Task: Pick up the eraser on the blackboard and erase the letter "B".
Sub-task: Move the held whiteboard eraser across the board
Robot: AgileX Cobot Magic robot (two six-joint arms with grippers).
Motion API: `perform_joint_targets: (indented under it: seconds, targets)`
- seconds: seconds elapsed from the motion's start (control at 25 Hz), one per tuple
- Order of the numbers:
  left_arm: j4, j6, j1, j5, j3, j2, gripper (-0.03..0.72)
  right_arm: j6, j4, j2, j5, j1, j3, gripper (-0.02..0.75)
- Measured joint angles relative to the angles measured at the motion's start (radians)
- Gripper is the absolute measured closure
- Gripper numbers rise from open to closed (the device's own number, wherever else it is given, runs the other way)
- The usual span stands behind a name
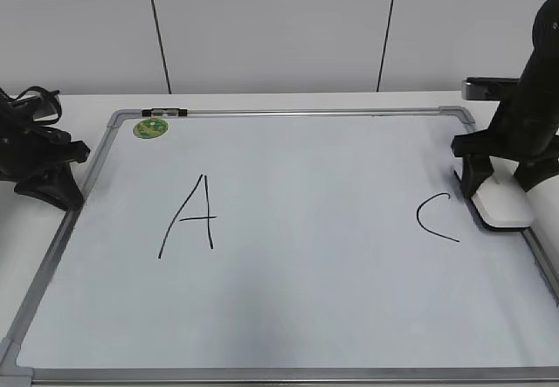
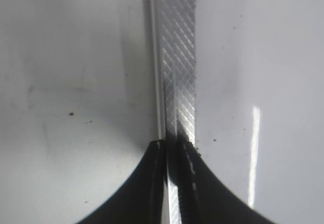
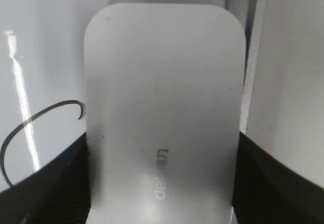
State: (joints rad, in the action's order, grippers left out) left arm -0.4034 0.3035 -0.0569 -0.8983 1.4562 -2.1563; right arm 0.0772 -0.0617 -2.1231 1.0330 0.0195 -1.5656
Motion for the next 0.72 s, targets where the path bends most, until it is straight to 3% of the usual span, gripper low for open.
perform_joint_targets:
  seconds: [0.32,0.52,0.72]
  targets:
    - [0.000,0.000,0.000,-0.002,0.000,0.000,0.656,0.000,0.004,-0.003,-0.011,0.000,0.000,0.193]
    - [0.000,0.000,0.000,-0.002,0.000,0.000,0.656,0.000,0.004,-0.003,-0.009,0.000,-0.002,0.132]
    - [0.000,0.000,0.000,-0.002,0.000,0.000,0.653,0.002,0.004,-0.003,0.049,0.000,-0.045,0.120]
